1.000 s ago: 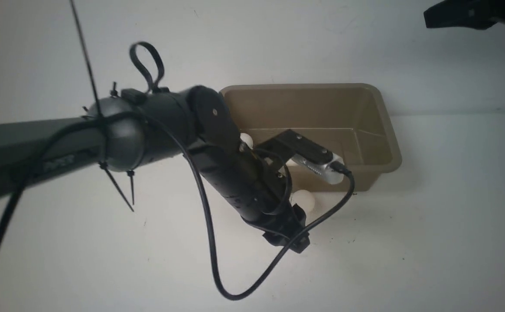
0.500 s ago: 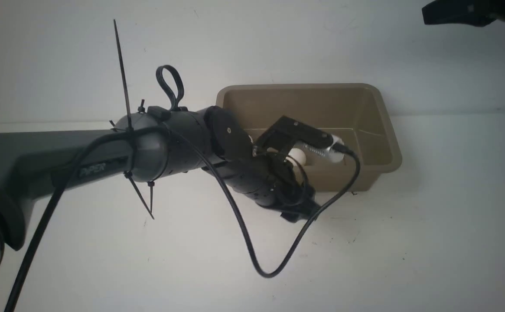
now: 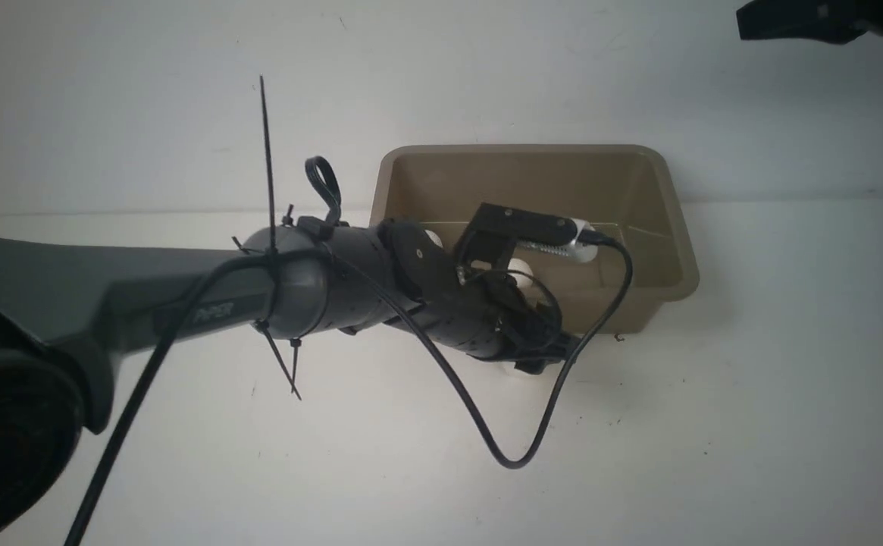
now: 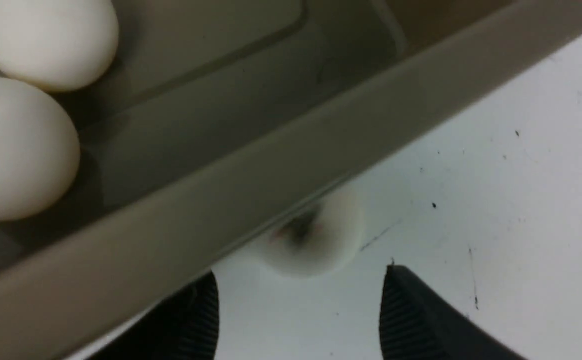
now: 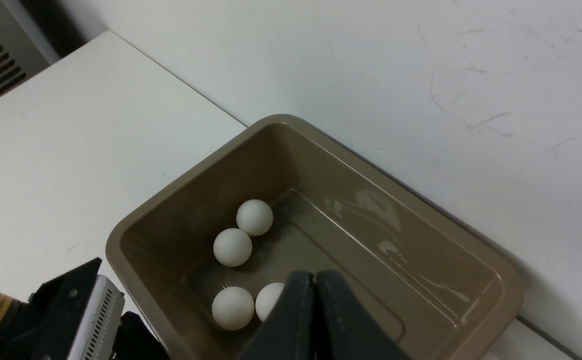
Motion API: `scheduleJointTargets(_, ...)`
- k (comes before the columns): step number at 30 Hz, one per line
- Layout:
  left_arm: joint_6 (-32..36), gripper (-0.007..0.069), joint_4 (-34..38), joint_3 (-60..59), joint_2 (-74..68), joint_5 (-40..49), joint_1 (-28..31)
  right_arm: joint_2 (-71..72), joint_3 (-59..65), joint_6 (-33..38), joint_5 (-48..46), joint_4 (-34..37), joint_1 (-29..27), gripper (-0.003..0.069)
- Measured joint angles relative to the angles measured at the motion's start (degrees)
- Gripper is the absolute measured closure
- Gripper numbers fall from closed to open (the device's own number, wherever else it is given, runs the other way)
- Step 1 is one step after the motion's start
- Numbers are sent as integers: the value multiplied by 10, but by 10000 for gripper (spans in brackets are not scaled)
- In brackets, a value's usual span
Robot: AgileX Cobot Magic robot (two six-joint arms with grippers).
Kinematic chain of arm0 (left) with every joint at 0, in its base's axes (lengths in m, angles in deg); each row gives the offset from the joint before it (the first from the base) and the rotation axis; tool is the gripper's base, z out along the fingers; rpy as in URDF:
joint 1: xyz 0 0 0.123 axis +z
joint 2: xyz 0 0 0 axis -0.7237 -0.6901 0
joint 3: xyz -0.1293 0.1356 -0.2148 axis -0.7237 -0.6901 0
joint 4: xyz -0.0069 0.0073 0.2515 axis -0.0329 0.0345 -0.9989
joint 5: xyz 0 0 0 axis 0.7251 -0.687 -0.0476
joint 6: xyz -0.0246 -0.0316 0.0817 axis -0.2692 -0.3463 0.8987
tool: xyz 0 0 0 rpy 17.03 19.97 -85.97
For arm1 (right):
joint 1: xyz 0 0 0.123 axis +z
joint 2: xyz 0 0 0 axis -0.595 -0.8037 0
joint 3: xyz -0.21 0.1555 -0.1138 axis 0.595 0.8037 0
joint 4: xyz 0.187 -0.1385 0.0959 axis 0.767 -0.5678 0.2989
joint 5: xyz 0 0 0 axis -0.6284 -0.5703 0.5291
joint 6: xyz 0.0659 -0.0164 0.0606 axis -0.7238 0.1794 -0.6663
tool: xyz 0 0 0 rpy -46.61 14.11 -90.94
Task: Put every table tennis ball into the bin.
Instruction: Use the right arm to clamp the table tennis ball closest to it
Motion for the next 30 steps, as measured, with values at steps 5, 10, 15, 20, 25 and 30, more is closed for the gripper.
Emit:
scheduleJointTargets(5,-1,228,1,0,0,-5,0,0,0,6,0,17,0,675)
scheduleJointTargets(10,2,228,-4,0,0,12,0,0,0,-33,0,-35,0,675)
scheduleJointTargets(15,26,228,-18,0,11,72,0,0,0,-118,-2,-179,-3,675)
scheduleJointTargets(20,48,228,-18,0,63,166,-2,0,0,-165,-6,-229,-6,675)
scheduleJointTargets(25,64,228,-51,0,167,214,-4,0,0,-190,-6,-247,-6,675)
scheduleJointTargets(30,28,228,-167,2,262,227,-4,0,2,-258,-7,-326,-6,675)
